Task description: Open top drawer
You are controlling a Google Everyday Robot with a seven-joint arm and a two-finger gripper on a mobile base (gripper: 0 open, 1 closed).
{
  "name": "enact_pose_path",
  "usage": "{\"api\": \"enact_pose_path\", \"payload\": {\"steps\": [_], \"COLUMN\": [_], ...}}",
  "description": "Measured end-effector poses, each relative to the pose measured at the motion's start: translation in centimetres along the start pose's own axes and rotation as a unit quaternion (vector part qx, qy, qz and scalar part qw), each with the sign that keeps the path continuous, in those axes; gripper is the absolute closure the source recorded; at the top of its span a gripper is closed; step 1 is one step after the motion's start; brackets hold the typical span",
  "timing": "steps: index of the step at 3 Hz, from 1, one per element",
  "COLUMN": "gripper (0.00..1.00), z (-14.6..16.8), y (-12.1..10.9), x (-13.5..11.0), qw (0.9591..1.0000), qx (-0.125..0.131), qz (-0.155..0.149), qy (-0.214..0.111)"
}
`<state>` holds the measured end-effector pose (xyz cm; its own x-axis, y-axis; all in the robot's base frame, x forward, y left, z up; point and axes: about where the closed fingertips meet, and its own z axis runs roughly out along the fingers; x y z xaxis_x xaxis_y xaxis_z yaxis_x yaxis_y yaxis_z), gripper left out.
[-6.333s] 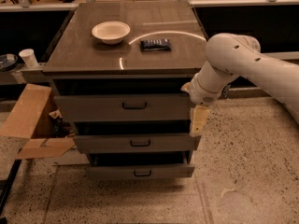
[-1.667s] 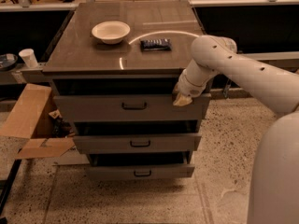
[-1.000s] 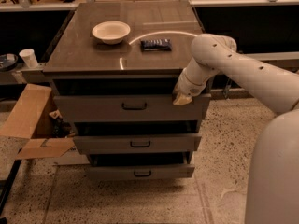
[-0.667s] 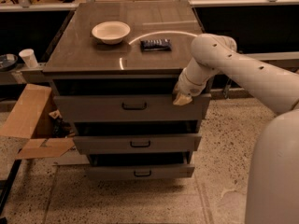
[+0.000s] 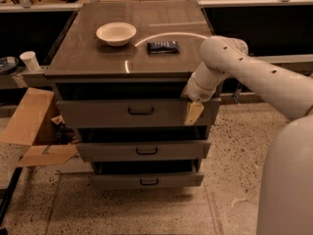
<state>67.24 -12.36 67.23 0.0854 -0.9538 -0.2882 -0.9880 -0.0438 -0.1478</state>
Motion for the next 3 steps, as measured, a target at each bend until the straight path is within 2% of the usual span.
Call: {"api": "enact_pose_path", "payload": {"steps": [2,3], "gripper": [0.0,0.03], "z": [0.3,2.5], "y": [0.3,2.0], "x": [-0.1,-0.3], "qw": [1.0,0.9991], "qx": [-0.004,-0.039], "qz": [-0.002,0.0], "qy": [0.0,-0.018]}}
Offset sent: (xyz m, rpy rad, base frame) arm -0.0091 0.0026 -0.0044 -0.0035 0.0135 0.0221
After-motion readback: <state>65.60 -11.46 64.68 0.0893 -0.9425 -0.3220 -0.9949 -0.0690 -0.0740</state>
